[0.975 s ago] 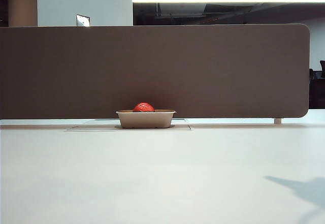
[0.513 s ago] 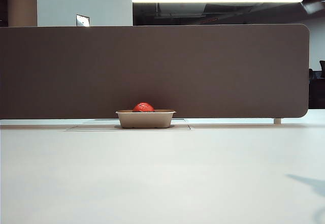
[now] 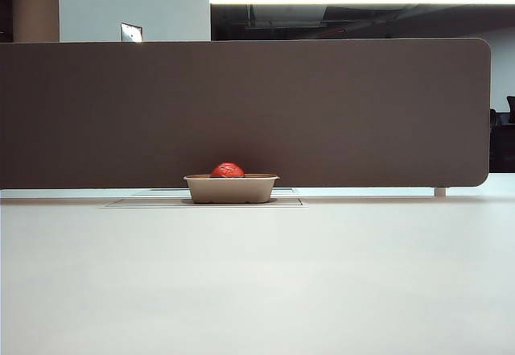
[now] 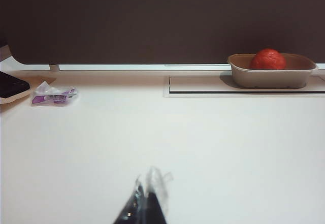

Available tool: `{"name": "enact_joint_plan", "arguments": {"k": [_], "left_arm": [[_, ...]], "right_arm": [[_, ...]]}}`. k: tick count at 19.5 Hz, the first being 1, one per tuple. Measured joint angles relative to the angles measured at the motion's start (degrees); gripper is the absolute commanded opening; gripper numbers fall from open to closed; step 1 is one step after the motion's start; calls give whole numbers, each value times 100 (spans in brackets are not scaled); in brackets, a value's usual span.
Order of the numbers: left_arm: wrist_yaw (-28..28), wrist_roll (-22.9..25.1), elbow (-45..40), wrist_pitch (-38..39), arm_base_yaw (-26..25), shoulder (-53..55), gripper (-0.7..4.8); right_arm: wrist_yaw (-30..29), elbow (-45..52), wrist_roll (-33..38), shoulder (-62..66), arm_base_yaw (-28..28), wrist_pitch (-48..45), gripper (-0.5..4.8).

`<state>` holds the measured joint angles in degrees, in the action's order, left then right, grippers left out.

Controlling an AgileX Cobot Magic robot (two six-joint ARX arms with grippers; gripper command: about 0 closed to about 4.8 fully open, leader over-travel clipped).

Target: Pick up the orange and place it into the paper lunchbox.

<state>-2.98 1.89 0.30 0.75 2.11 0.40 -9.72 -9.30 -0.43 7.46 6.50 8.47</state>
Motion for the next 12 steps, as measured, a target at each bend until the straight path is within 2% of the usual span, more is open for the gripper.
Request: {"name": "enact_joint_plan", "arguments": {"k": [3, 8, 12], "left_arm": [[2, 0, 0, 0, 0, 0, -4], [2, 0, 0, 0, 0, 0, -4], [15, 0, 0, 2, 0, 0, -4]], "right_arm": [[649, 369, 15, -415, -173, -20, -5], [1285, 726, 146, -634, -160, -367, -5], [1414, 894, 216, -730, -164, -645, -5]]}}
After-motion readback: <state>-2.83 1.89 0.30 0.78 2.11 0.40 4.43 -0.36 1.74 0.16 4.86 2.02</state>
